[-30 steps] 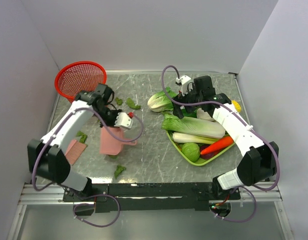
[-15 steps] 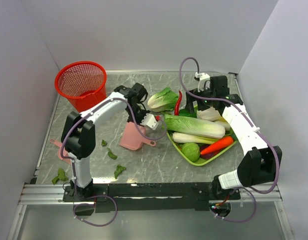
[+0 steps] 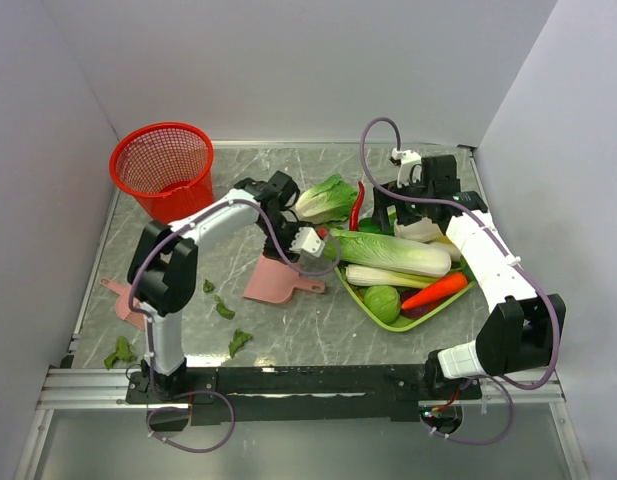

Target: Sweep away the paper scraps from the table

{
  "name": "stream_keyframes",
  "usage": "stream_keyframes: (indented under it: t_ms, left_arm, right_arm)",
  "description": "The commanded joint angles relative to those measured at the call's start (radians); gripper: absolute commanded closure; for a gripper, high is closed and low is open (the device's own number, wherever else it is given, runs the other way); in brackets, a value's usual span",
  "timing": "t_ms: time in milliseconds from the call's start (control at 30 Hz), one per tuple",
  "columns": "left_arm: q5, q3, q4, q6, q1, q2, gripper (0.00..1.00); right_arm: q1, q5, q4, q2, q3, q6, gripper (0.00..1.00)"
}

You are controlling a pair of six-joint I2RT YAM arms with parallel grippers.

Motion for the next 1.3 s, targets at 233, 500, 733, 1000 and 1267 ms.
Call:
stream_keyframes:
  t_ms: [233, 500, 733, 1000, 1267]
  left_arm:
    - [-0.065, -0.231, -0.057, -0.275, 0.332, -0.482, 0.35]
    - [-0.420, -0.454, -0.225, -0.067, 0.654, -0.621, 0.36]
    - [-0.567, -0.414, -0.166, 0.110, 0.964, -0.462, 0.46]
    - [-0.581, -0.402, -0.113, 0.294, 1.082, -0.383, 0.58]
    - [-0.508, -0.449, -0.092, 0.397, 1.116, -0.349, 0.67]
  right_arm:
    - [-0.004, -0.113, 0.029, -0.033, 0.016, -0.011, 0.00]
    - [0.006, -0.209, 0.028, 0.045, 0.068, 0.049, 0.00]
    - [0.041, -0.213, 0.014, 0.082, 0.105, 0.054, 0.00]
    - [0.075, -0.173, -0.040, 0.090, 0.142, 0.016, 0.00]
    - [0.084, -0.115, -0.061, 0.094, 0.151, -0.012, 0.00]
